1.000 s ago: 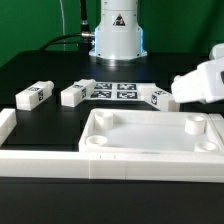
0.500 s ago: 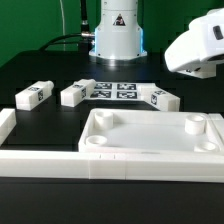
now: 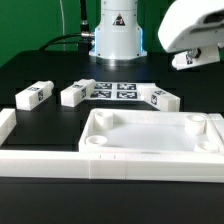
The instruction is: Assemble desk
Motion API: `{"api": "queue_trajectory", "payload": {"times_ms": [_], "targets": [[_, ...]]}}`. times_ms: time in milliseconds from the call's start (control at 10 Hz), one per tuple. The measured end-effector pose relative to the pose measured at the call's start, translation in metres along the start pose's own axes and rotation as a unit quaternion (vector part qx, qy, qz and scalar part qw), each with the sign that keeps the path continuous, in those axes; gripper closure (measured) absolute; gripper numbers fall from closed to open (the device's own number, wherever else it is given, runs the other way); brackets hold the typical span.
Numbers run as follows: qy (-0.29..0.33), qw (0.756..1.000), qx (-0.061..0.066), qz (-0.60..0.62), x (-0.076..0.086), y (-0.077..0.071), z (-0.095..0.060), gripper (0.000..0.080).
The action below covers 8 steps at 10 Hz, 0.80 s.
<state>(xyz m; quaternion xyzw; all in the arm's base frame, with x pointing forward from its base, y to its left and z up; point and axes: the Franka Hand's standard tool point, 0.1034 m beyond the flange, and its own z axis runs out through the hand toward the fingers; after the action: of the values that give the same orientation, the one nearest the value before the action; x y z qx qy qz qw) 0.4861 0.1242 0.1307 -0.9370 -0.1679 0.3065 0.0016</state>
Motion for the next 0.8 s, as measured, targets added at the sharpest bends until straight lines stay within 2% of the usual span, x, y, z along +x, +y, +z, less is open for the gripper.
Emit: {"api": "queue_trajectory", "payload": {"times_ms": [100,300,400,600,700,800], "targets": [[0.042,0.999,-0.005,0.004,0.003,0.004,-0.011,0.0509],[0.100,0.995,-0.013,0.005,0.005,0.005,-0.009,0.0509],[0.143,0.990,-0.018,0.006,0.011,0.007,-0.014,0.0509],[0.213,0.977,-0.027,0.008,0.012,0.010,-0.016,0.0509],[0.225,0.974,-0.006,0.006,0.010,0.010,-0.024,0.0509],[0.260,0.965,0.020,0.020,0.016,0.017,-0.041,0.0509]]}}
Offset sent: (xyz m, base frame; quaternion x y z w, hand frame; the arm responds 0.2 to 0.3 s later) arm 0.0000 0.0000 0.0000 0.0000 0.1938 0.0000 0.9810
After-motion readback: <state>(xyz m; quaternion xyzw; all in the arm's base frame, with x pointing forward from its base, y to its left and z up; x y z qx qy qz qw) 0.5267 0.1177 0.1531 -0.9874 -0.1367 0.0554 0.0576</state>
